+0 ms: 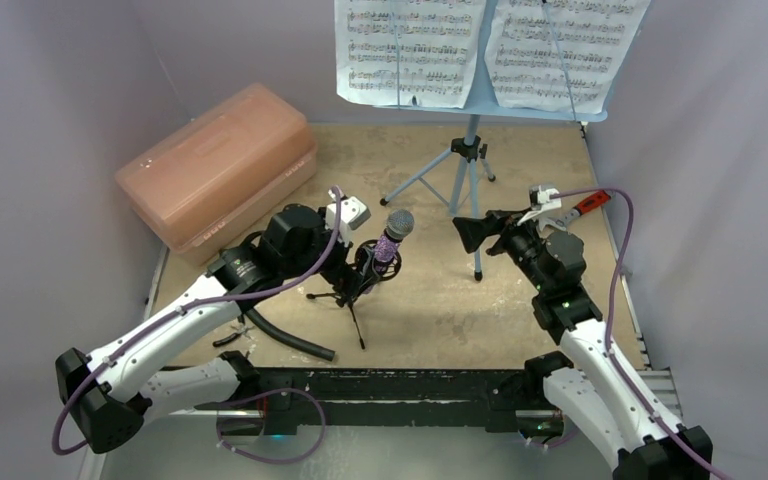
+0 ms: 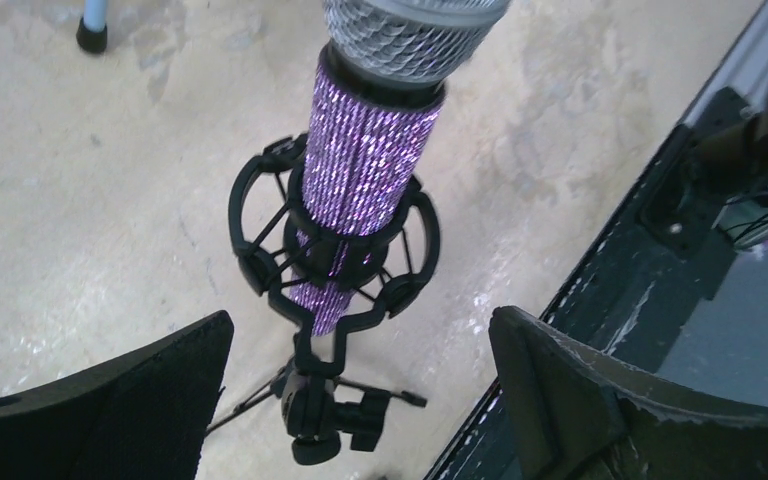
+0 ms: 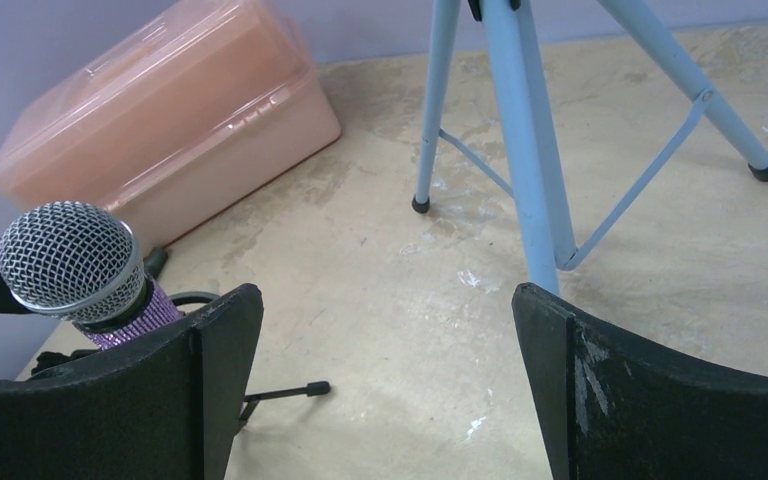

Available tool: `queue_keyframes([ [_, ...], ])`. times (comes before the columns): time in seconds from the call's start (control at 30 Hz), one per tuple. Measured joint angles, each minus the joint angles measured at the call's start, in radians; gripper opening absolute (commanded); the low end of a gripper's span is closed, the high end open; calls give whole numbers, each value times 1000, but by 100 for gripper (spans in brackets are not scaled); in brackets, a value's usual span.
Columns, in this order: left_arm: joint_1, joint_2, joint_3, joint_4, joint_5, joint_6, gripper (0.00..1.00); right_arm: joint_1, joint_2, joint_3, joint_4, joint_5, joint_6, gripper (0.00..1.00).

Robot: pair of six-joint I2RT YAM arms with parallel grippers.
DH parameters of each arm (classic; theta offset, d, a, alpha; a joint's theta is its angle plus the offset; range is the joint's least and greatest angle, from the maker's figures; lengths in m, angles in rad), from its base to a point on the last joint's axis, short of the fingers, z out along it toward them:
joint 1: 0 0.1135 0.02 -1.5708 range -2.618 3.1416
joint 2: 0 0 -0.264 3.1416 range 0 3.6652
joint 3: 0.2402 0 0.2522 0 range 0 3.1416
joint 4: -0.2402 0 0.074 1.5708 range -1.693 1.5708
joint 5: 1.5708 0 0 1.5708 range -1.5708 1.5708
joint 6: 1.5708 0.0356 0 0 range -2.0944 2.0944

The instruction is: Set up the instrument practice props

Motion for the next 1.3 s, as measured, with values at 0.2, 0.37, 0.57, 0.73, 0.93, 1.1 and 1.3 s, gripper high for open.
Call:
queue_keyframes([
  [0.2,0,-40,-1,107,38,-53,100,-1,21,34,0,-1,-26,97],
  [0.37,0,-18,0,188,32,-109,100,-2,25,36,0,0,-37,97],
  [0.57,30,14,1,274,16,-180,100,-5,25,36,-4,0,-51,97],
  [0.73,179,-12,-15,380,48,-256,100,-6,25,36,-8,1,-66,97],
  [0.93,306,-83,-39,415,48,-285,100,-11,24,36,-13,28,-81,97],
  [1.1,373,-112,-39,389,9,-263,100,-19,24,36,-34,76,-103,98],
  [1.3,396,-139,-85,371,-133,-195,100,-21,22,30,-62,161,-135,97],
])
